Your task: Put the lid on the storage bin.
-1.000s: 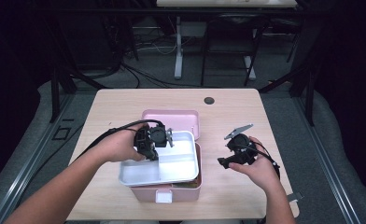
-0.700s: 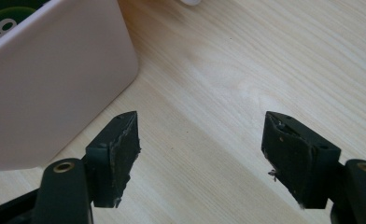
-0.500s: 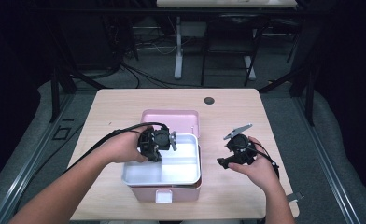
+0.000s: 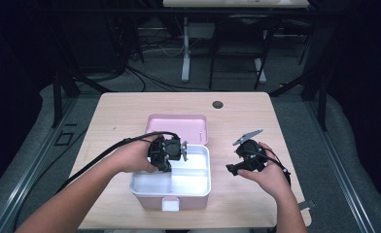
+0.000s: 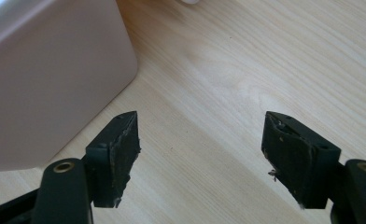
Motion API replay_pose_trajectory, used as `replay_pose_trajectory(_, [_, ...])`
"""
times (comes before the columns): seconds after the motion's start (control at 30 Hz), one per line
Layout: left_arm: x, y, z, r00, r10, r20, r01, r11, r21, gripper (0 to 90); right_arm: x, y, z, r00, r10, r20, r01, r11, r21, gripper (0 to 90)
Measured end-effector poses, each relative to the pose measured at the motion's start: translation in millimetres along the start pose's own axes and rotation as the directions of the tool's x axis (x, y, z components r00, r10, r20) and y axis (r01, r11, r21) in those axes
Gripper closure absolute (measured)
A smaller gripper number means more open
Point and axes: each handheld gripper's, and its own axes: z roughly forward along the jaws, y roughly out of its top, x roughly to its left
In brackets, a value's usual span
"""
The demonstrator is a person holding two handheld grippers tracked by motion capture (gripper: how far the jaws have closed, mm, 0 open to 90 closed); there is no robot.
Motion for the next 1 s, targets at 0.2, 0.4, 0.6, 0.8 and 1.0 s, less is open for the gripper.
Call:
replay_pose_trajectory(0.2, [0.1, 1.5, 6.9, 1.0, 0.0, -0.003, 0.0, 0.9999, 0.012, 89.1, 0.3, 0.2, 0.7, 1.0, -0.005, -0.001, 0.005, 1.0, 0.006, 27.6])
replay_pose_trajectory(0.4, [1.5, -2.0, 12.0, 0.9999, -0.013, 0.008, 0.013, 0.9999, -0.006, 88.9, 0.4, 0.1, 1.7, 1.0, -0.004, -0.003, 0.004, 1.0, 0.007, 27.5])
replay_pose_trajectory(0.6, [1.6, -1.5, 15.0, 0.9996, -0.025, 0.012, 0.025, 0.9997, -0.002, 88.3, 0.2, 0.4, 4.5, 1.0, 0.004, 0.0, -0.004, 1.0, 0.023, 27.6])
replay_pose_trajectory(0.8, [-0.2, 1.1, 18.0, 0.9993, -0.038, -0.006, 0.038, 0.9991, 0.018, 87.1, -0.5, -0.2, 6.0, 0.9999, 0.012, 0.005, -0.012, 1.0, 0.01, 27.6])
replay_pose_trajectory(1.0, [-1.8, 3.0, 18.4, 0.9983, -0.055, -0.02, 0.055, 0.998, 0.031, 85.3, -1.1, 0.1, 5.5, 0.9999, 0.016, -0.003, -0.016, 1.0, 0.002, 27.6])
